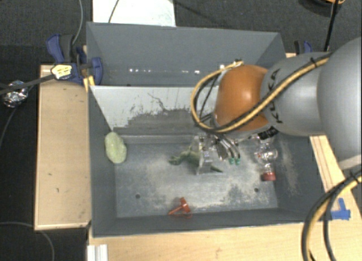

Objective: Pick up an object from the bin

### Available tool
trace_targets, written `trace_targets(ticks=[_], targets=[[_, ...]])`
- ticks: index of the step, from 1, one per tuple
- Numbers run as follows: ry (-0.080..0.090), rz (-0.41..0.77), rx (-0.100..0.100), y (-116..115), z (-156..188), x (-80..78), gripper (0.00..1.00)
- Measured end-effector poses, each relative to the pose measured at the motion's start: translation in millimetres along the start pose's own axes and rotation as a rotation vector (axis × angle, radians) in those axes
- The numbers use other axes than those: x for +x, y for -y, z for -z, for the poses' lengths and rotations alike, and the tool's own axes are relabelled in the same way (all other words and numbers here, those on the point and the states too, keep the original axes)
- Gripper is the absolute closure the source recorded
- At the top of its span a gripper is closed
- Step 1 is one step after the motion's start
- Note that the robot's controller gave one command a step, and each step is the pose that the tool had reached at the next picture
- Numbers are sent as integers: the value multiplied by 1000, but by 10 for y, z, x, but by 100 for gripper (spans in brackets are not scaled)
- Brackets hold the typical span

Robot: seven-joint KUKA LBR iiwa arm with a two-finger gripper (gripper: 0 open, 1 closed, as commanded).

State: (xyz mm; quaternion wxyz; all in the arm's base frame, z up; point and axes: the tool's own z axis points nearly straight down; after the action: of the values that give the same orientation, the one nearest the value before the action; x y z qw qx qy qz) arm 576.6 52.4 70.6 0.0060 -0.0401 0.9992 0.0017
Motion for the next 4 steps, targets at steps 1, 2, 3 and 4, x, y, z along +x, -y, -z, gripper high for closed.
trace_targets(ticks=[1,2,3,4], targets=[[0,-2,0,1,0,0,100],[-9,11,0,18,394,54,100],[8,10,1,174,691,10,100],[-9,21,-1,43,1175,-15,100]])
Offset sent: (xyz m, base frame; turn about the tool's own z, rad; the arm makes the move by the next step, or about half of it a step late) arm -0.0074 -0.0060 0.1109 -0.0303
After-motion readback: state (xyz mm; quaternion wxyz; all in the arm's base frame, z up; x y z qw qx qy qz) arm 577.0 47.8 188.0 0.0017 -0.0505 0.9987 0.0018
